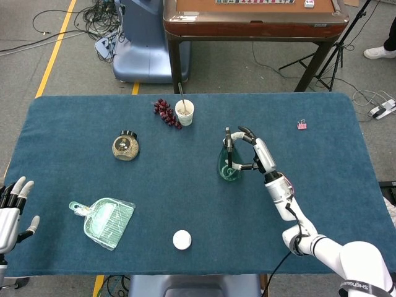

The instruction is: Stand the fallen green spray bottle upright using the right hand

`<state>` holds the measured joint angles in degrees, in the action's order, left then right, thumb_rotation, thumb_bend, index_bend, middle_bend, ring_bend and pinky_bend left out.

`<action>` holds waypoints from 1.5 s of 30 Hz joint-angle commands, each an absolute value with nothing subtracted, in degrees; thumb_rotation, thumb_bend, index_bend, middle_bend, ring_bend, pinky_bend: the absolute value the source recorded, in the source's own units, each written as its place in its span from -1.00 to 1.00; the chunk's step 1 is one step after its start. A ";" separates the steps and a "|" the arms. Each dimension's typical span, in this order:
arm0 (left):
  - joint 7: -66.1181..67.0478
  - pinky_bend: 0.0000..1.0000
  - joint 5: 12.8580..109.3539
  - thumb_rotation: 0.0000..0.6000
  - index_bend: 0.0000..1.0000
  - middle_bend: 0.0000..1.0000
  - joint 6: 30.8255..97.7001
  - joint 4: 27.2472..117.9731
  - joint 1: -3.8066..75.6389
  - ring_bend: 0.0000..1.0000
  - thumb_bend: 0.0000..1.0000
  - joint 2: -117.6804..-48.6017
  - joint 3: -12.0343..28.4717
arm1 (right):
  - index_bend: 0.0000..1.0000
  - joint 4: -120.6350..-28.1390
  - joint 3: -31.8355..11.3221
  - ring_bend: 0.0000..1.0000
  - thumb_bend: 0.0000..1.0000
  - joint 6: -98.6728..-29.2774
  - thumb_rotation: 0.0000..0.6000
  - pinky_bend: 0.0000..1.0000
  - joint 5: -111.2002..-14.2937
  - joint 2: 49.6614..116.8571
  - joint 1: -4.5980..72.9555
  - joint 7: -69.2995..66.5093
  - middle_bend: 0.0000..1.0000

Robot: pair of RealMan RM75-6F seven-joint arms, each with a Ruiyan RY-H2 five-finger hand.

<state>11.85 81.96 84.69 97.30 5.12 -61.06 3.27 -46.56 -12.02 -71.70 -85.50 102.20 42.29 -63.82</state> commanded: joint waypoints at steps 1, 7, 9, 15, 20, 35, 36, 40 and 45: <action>11.88 -1.00 81.98 1.00 -1.00 -1.00 84.67 97.37 5.15 -1.00 -0.25 -61.05 3.27 | 0.12 -46.52 -11.58 -0.45 -0.88 -72.44 0.92 -0.76 -85.88 101.75 41.66 -63.89 -0.18; 12.18 -1.00 82.09 1.00 -1.00 -1.00 84.62 97.57 5.24 -1.00 -0.25 -61.09 3.24 | -0.12 -46.71 -11.16 -0.58 -1.00 -72.52 0.79 -0.76 -85.95 100.96 41.01 -63.54 -0.37; 12.21 -1.00 82.08 1.00 -1.00 -1.00 84.67 97.63 5.22 -1.00 -0.25 -61.05 3.24 | -0.19 -46.96 -11.00 -0.62 -1.00 -72.19 0.79 -0.76 -85.96 100.55 40.90 -63.54 -0.42; 12.28 -1.00 82.13 1.00 -1.00 -1.00 84.90 97.73 5.09 -1.00 -0.25 -60.99 3.21 | -0.40 -47.88 -10.37 -0.76 -1.00 -71.59 0.70 -0.80 -86.38 99.24 40.69 -62.91 -0.55; 12.24 -1.00 82.28 1.00 -1.00 -1.00 84.95 97.79 5.16 -1.00 -0.25 -61.02 3.26 | -0.65 -49.38 -9.33 -0.89 -1.00 -70.42 0.63 -0.93 -87.17 97.06 40.70 -61.32 -0.72; 12.02 -1.00 82.36 1.00 -1.00 -1.00 84.27 97.58 5.70 -1.00 -0.25 -60.92 3.37 | -0.88 -65.42 -4.58 -1.00 -0.91 -68.83 0.89 -1.00 -88.02 82.27 36.11 -36.65 -0.84; 12.00 -1.00 82.38 1.00 -1.00 -1.00 84.17 97.53 5.78 -1.00 -0.25 -60.95 3.38 | -0.88 -67.72 -4.18 -1.00 -0.90 -68.94 0.93 -1.00 -87.70 80.52 35.27 -33.17 -0.82; 11.91 -1.00 82.46 1.00 -1.00 -1.00 83.82 97.25 5.98 -1.00 -0.25 -61.22 3.29 | -0.88 -75.66 -3.20 -1.00 -0.90 -70.31 1.00 -1.00 -85.95 75.27 31.88 -23.13 -0.76; 12.06 -1.00 82.90 1.00 -1.00 -1.00 83.50 97.29 6.44 -1.00 -0.25 -61.46 3.34 | -0.89 -85.01 -2.65 -1.00 -0.90 -72.59 1.00 -1.00 -82.98 69.71 27.66 -13.77 -0.76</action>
